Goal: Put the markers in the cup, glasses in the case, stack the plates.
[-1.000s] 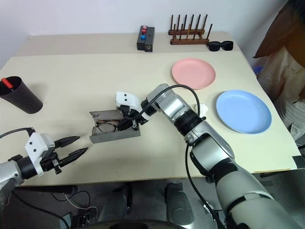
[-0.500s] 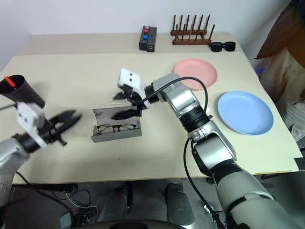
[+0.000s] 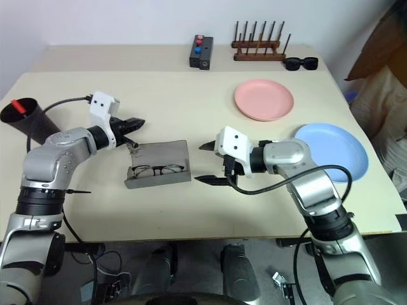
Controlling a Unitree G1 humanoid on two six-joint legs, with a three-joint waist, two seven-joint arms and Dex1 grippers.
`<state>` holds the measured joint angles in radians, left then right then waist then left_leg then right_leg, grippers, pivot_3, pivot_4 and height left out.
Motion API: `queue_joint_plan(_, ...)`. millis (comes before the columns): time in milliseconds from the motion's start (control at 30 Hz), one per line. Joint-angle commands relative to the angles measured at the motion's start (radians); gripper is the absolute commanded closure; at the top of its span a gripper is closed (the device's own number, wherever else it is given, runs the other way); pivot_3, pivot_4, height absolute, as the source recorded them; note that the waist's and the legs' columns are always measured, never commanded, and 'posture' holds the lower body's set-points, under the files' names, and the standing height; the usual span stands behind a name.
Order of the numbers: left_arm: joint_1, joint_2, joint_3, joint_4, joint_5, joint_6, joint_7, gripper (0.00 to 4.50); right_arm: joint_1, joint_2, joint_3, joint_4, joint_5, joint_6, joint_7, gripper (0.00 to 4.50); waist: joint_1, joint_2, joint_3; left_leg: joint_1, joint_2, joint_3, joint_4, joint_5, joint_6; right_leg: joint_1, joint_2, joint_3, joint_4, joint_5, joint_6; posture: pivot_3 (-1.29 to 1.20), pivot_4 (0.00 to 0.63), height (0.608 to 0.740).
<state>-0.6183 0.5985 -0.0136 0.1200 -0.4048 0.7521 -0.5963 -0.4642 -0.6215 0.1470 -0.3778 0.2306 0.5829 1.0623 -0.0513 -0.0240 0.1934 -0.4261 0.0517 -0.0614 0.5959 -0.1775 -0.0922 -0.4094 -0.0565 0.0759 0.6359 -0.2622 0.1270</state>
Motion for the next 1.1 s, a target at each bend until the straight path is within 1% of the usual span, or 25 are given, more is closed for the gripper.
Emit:
queue_joint_plan(33, -0.027, 0.053, -0.081, -0.008, 0.027, 0.003, -0.144, 4.49, 0.073, -0.042, -0.085, -0.081, 0.014, 0.031, -0.072, 0.48, 0.005, 0.000, 0.000, 0.000, 0.000, 0.000, 0.000, 0.000, 0.000, 0.000, 0.000, 0.000, 0.000, 0.000, 0.000, 0.00, 0.150, 0.740)
queue_joint_plan(167, -0.017, 0.090, -0.123, -0.024, 0.043, -0.023, -0.243, 4.49, 0.116, -0.063, -0.110, -0.101, 0.025, 0.043, -0.110, 0.48, 0.006, 0.000, 0.000, -0.001, 0.000, 0.001, 0.000, 0.000, 0.000, 0.000, 0.000, 0.001, -0.001, -0.002, -0.003, 0.00, 0.150, 0.740)
queue_joint_plan(367, 0.070, 0.155, -0.116, -0.121, 0.058, -0.170, -0.383, 4.49, 0.093, -0.063, -0.103, -0.068, 0.035, 0.032, -0.140, 0.48, 0.006, 0.000, 0.000, 0.000, 0.000, 0.001, 0.000, 0.000, 0.000, 0.000, 0.000, 0.001, -0.001, -0.002, -0.004, 0.00, 0.150, 0.740)
queue_joint_plan(633, 0.210, 0.185, -0.055, -0.301, 0.034, -0.209, -0.397, 4.49, 0.026, -0.042, -0.054, 0.056, 0.001, -0.024, -0.169, 0.48, 0.008, 0.000, 0.000, 0.000, 0.000, 0.001, 0.001, 0.000, 0.000, 0.001, -0.001, 0.001, -0.001, -0.002, -0.004, 0.00, 0.150, 0.740)
queue_joint_plan(800, 0.285, 0.214, -0.017, -0.400, 0.012, -0.166, -0.388, 4.49, -0.019, -0.020, -0.033, 0.157, -0.044, -0.057, -0.217, 0.48, 0.008, 0.000, 0.000, 0.000, 0.000, 0.001, 0.001, 0.000, 0.000, 0.001, -0.001, 0.001, -0.001, -0.002, -0.004, 0.00, 0.150, 0.740)
queue_joint_plan(900, 0.357, 0.252, 0.000, -0.472, -0.004, -0.149, -0.404, 4.49, -0.048, -0.003, -0.027, 0.212, -0.061, -0.079, -0.237, 0.48, 0.007, 0.000, 0.000, -0.001, 0.000, 0.001, 0.001, 0.000, 0.000, 0.000, -0.001, 0.001, -0.001, -0.002, -0.004, 0.00, 0.150, 0.740)
queue_joint_plan(1100, 0.444, 0.299, 0.013, -0.525, 0.015, -0.153, -0.398, 4.49, -0.116, 0.035, -0.017, 0.327, -0.113, -0.118, -0.295, 0.48, 0.007, 0.001, 0.000, 0.000, 0.000, 0.001, 0.000, 0.000, 0.000, 0.000, -0.001, 0.001, -0.001, -0.002, -0.004, 0.00, 0.150, 0.740)
